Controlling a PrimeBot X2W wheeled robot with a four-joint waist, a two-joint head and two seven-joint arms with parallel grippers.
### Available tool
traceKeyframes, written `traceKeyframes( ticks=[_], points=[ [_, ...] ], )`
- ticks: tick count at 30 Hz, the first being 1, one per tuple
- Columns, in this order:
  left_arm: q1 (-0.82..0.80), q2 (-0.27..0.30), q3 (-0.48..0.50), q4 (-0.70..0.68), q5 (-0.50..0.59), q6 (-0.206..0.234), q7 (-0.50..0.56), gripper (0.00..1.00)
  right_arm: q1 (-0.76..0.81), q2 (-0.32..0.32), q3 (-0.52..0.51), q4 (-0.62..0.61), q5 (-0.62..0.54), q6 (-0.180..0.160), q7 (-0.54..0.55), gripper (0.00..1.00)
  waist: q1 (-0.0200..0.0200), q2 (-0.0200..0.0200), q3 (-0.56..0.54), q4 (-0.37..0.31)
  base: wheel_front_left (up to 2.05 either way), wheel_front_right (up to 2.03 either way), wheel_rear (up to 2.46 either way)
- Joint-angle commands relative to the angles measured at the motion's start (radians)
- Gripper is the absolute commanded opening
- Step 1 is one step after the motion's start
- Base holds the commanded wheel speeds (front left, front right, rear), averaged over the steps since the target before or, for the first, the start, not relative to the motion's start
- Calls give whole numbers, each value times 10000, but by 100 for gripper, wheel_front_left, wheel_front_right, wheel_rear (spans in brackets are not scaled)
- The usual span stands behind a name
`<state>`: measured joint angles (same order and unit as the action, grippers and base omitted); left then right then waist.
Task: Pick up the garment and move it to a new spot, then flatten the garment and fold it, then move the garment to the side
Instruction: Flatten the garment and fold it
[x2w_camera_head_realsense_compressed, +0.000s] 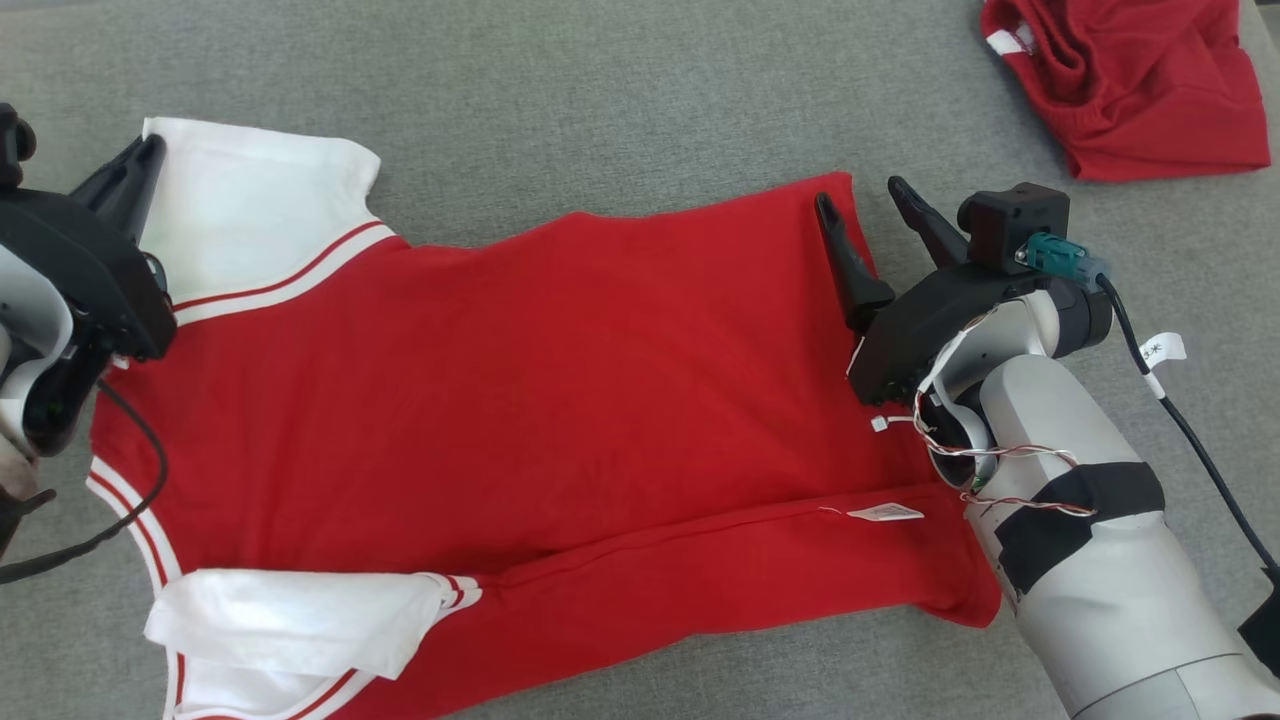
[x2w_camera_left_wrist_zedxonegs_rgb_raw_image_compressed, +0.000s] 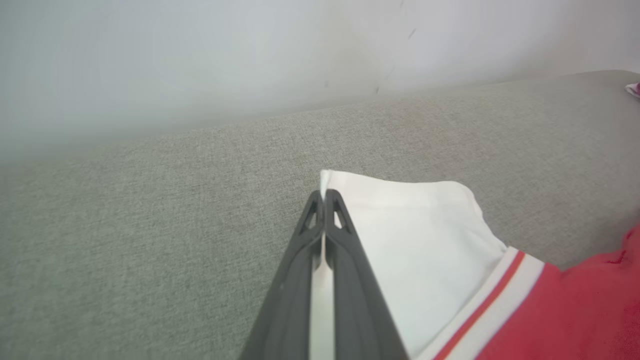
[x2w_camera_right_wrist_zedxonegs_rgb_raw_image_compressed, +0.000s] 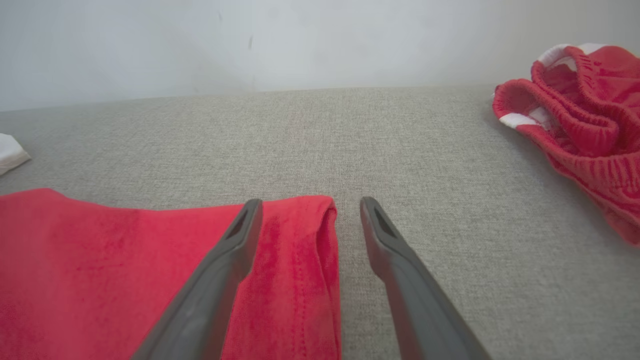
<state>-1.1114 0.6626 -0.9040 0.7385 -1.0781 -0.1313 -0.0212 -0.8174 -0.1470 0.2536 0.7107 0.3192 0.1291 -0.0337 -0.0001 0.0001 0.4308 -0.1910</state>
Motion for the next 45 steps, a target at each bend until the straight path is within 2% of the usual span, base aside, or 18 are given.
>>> traceKeyframes(
  ticks=[1, 6, 8, 9, 11, 12, 13, 15, 25, 33, 36, 40, 45],
  points=[
    [-167, -21, -76, -69, -139, 14, -151, 0, -31, -77, 19, 26, 76, 21, 65, 100, 1, -1, -14, 70, 0, 0, 0],
    [-367, -50, -419, -145, -213, 16, -313, 0, -166, -49, 44, 198, 176, 21, 486, 91, 1, -1, 97, 224, 0, 0, 0],
    [-463, -51, -530, -173, -242, 16, -367, 0, -286, -23, 30, 240, 218, 21, 551, 80, 1, -1, 171, 282, 0, 0, 0],
    [-463, -51, -530, -173, -242, 16, -367, 0, -286, -23, 30, 240, 218, 21, 551, 80, 1, -1, 171, 282, 0, 0, 0],
    [-558, -54, -661, -191, -273, 16, -441, 0, -336, -9, 72, 350, 238, 21, 679, 49, 1, -1, 233, 334, 0, 0, 0],
    [-615, -55, -719, -200, -289, 16, -495, 0, -402, -8, 63, 393, 256, 21, 728, 41, 1, -1, 265, 362, 0, 0, 0],
    [-657, -58, -780, -215, -299, 16, -520, 0, -473, -12, 56, 427, 244, 21, 737, 20, 1, -1, 289, 388, 0, 0, 0],
    [-705, -39, -899, -246, -326, 16, -613, 0, -612, -23, 21, 545, 181, 21, 704, 0, 1, -1, 319, 431, 0, 0, 0],
    [-678, -40, -1288, -482, -678, 16, -1457, 0, -565, -232, -250, 983, -40, 21, -244, 0, 1, -1, -164, 681, 0, 0, 0],
    [497, 327, -1090, -1701, -657, 121, -2335, 0, 700, -586, 278, 398, 980, 21, -765, 0, 1, -1, -850, 822, 0, 0, 0],
    [1307, 545, -673, -2679, -548, 495, -2426, 0, 1214, -850, 417, -33, 1395, 21, -940, 0, 1, -1, -1067, 951, 0, 0, 0],
    [2826, 721, 527, -4588, -29, 1219, -2439, 0, 1872, -1265, 417, -549, 1819, 21, -1091, 0, 1, -1, -1299, 1153, 0, 0, 0],
    [5223, 456, 1971, -6856, 941, 2059, -2428, 0, 2659, -1692, 371, -1135, 2235, 21, -1211, 0, 1, -1, -1533, 1487, 0, 0, 0]
  ],
)
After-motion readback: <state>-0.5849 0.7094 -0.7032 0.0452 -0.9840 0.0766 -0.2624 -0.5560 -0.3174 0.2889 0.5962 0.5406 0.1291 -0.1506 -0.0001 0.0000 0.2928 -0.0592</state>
